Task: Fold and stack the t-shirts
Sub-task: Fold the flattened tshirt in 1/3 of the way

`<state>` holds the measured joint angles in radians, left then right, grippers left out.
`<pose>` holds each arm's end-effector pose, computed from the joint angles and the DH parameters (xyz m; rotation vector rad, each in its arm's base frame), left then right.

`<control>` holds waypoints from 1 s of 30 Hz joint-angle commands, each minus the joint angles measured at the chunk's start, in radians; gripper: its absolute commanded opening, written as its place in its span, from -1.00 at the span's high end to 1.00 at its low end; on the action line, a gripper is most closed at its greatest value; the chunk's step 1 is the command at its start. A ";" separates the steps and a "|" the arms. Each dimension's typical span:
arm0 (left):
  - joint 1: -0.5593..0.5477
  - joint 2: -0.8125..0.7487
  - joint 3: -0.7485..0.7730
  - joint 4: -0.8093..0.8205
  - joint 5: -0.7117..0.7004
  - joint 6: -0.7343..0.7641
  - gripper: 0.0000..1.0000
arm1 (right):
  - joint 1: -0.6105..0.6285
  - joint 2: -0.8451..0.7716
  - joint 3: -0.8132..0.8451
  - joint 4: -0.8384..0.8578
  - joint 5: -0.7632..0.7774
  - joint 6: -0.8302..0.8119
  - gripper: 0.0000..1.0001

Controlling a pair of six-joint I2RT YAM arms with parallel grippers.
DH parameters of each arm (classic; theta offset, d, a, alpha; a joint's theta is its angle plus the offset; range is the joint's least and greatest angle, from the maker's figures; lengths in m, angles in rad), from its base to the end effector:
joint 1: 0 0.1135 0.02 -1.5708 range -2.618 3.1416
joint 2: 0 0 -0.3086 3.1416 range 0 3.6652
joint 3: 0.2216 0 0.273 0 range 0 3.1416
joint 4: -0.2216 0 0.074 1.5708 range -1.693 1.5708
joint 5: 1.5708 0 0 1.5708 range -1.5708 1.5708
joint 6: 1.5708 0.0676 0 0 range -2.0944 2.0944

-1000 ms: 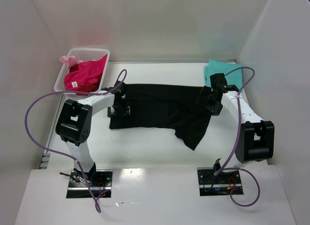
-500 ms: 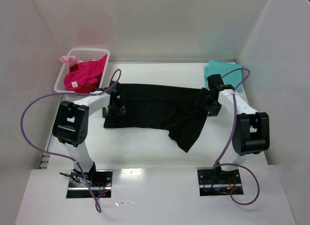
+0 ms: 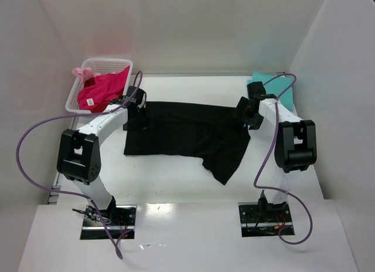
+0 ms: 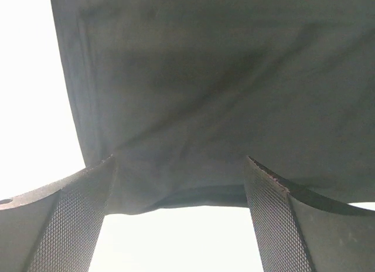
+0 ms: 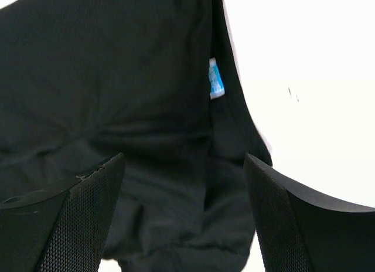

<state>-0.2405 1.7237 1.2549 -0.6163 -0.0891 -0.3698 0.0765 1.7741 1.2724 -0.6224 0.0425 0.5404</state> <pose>0.3877 -0.0889 0.2267 -0.2005 2.6436 -0.0846 0.4048 0.0281 0.2126 0.6334 2.6250 0.1315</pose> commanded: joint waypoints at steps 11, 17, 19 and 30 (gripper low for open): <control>0.004 -0.036 0.011 0.021 0.084 0.039 -1.00 | 0.009 0.208 0.162 0.073 0.146 -0.049 -0.45; 0.004 -0.024 0.001 0.021 0.075 0.039 -1.00 | 0.009 0.284 0.235 0.041 0.195 -0.071 -0.30; 0.004 -0.024 0.001 0.021 0.075 0.039 -1.00 | 0.009 0.300 0.249 0.041 0.206 -0.080 -0.30; 0.004 0.007 0.001 0.021 0.075 0.039 -1.00 | 0.009 0.341 0.301 0.081 0.194 -0.089 -0.15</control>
<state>-0.2405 1.7164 1.2621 -0.6018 -0.0235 -0.3401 0.0765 2.0922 1.5227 -0.5865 0.2245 0.4610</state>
